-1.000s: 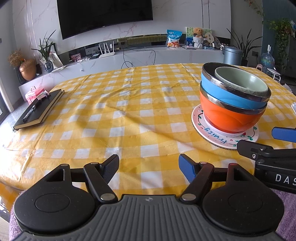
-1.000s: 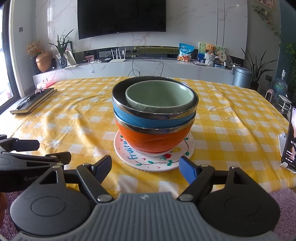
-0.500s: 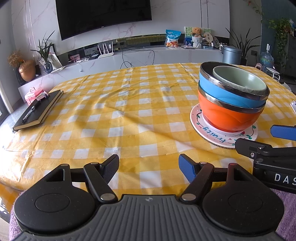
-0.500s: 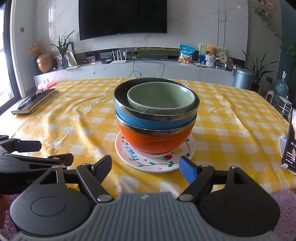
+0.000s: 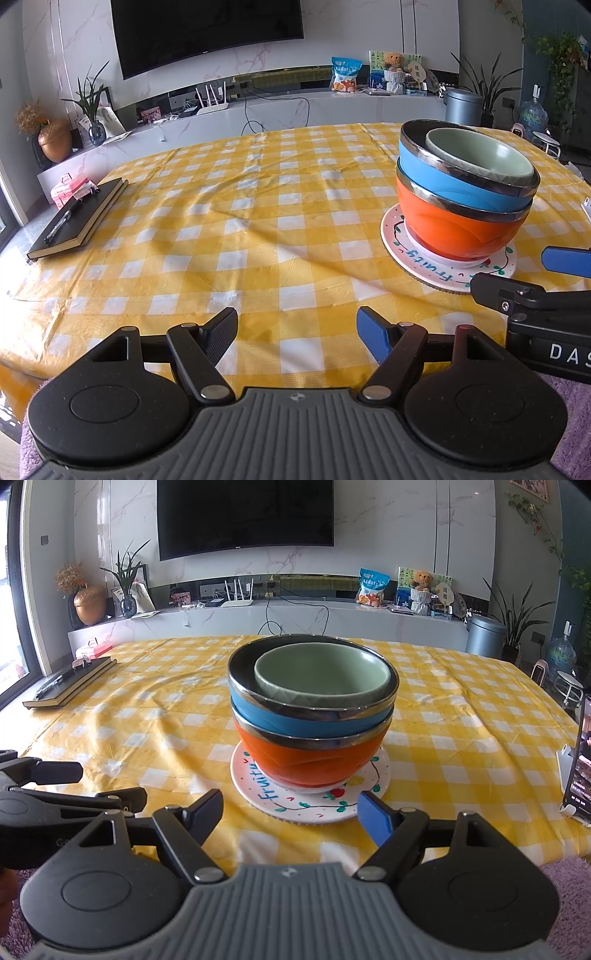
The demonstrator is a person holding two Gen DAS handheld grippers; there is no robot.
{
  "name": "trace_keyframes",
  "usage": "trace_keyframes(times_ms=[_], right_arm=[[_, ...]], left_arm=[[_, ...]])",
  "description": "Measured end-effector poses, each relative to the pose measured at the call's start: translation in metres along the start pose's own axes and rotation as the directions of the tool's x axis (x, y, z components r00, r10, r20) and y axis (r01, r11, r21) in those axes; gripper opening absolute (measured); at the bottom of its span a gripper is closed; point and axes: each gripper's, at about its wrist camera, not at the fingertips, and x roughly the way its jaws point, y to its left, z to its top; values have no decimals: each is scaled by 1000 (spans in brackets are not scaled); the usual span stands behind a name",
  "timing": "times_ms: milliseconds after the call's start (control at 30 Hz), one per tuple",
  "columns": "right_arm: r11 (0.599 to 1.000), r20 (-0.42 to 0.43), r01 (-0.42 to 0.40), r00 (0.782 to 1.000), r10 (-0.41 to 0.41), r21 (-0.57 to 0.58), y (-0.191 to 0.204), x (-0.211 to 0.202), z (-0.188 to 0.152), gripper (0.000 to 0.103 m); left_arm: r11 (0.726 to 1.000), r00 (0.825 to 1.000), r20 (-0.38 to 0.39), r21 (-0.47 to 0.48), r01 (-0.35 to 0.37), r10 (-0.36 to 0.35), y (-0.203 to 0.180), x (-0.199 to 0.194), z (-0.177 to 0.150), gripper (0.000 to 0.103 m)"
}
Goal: Organize plates and bowls
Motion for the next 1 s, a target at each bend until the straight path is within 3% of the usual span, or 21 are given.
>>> trace_keyframes(times_ms=[1000], right_arm=[[1000,-5,-1,1000,1,5,0,1,-2,79]], left_arm=[[1000,1000,9,3,7,-7,1,-2,0,86]])
